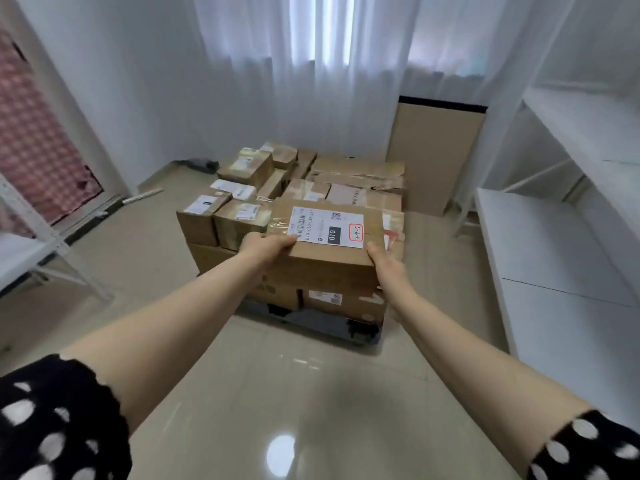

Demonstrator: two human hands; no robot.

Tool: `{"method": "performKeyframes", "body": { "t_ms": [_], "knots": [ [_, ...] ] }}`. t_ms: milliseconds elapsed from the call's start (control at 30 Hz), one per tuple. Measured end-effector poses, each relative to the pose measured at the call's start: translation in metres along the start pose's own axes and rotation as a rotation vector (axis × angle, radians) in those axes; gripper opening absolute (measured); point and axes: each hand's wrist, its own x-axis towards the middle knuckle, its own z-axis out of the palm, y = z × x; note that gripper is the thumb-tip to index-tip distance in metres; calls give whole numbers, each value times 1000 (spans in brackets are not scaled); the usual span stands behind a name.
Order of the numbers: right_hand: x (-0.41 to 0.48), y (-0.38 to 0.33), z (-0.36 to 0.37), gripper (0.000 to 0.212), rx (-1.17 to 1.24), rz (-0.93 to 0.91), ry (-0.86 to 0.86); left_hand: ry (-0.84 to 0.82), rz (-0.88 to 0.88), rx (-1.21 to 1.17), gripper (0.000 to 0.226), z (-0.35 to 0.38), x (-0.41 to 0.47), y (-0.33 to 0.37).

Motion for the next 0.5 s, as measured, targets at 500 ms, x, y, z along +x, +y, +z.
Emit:
{"method": "performKeyframes", "body": {
  "t_ms": [500],
  "knots": [
    [175, -97, 259, 58, -90, 11, -21, -21, -13, -74, 78, -175, 272, 44]
  ]
}}
